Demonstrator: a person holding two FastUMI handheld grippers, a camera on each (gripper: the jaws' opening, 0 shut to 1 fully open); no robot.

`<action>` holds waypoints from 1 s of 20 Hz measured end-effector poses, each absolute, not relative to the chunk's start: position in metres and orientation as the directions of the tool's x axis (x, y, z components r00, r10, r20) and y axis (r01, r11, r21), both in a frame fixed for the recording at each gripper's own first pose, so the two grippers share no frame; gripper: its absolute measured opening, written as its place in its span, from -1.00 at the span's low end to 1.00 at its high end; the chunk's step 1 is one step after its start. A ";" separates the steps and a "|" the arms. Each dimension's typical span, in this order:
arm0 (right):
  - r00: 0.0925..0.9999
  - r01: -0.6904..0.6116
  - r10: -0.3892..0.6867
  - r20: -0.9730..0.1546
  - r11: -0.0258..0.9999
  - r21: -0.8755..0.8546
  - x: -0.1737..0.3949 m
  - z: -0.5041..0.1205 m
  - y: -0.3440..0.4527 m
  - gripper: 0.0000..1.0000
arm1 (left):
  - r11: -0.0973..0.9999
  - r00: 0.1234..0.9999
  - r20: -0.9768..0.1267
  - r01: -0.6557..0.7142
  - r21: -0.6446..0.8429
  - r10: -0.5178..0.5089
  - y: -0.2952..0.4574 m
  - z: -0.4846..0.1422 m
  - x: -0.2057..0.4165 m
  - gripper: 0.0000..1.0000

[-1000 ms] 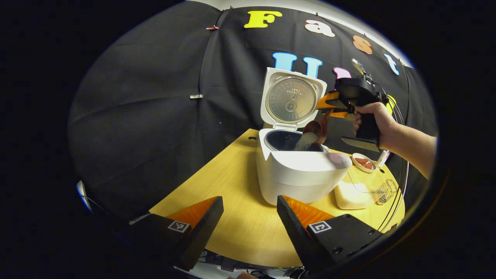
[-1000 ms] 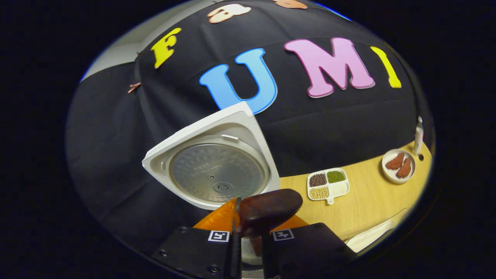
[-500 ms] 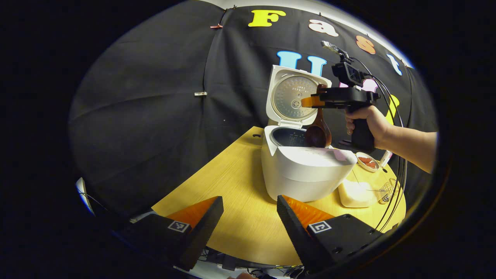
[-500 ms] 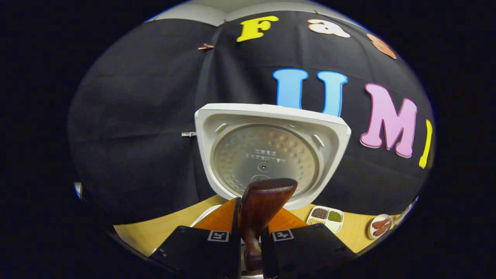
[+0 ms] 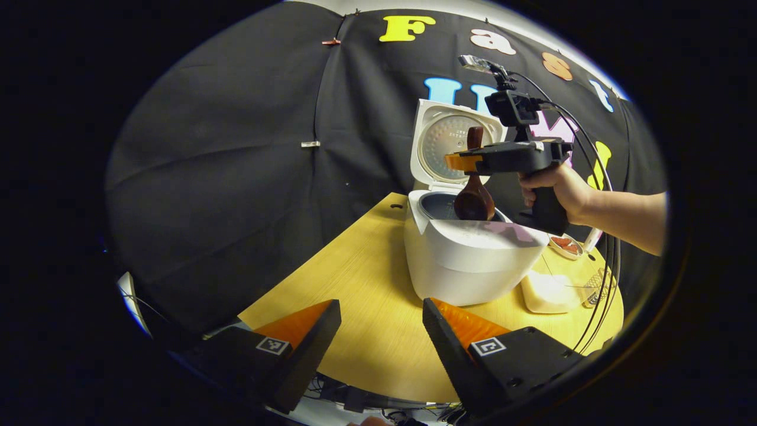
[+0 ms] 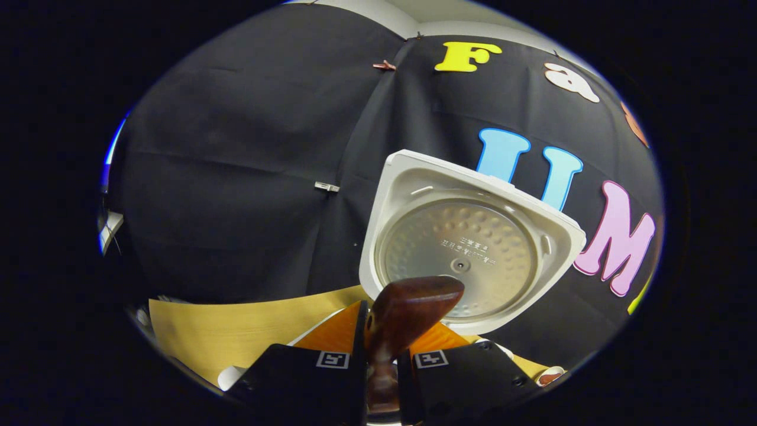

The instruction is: Close the left gripper, press the button to open the rice cooker; take a wooden spoon from the chopstick holder with the right hand, scoop a spoonful of rice and pour it into the rice cooker, then put the wooden spoon back into the chopstick holder.

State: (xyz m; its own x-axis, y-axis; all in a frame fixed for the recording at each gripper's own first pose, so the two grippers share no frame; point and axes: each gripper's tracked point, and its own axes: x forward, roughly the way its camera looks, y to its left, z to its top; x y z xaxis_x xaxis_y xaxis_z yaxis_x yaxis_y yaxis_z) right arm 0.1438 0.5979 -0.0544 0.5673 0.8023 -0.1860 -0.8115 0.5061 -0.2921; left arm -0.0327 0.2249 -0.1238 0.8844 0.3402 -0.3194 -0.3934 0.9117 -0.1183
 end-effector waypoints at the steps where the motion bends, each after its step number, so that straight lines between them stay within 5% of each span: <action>1: 0.579 -0.807 0.795 -0.179 0.528 -0.263 0.149 -0.049 0.592 -0.50 | 0.914 0.886 -0.316 -0.389 -0.114 0.338 0.224 -0.122 -0.031 0.91; 14: 0.762 -0.616 0.638 -0.110 0.767 0.180 0.215 0.040 0.401 -0.50 | 0.957 0.928 -0.286 -0.273 -0.094 0.237 0.160 -0.106 0.008 0.96; 20: 0.871 -0.448 0.477 -0.113 0.868 0.214 0.249 0.052 0.253 -0.50 | 0.972 0.943 -0.284 -0.211 -0.105 0.174 0.093 -0.099 0.025 0.92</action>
State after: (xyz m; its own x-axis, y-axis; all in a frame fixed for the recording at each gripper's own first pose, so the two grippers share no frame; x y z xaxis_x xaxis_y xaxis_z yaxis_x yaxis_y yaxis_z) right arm 0.2488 0.2530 0.0519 0.8714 0.4773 -0.1130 -0.4478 0.8682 0.2138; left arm 0.0255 0.0928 -0.0988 0.9431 0.1736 -0.2837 -0.2106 0.9719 -0.1053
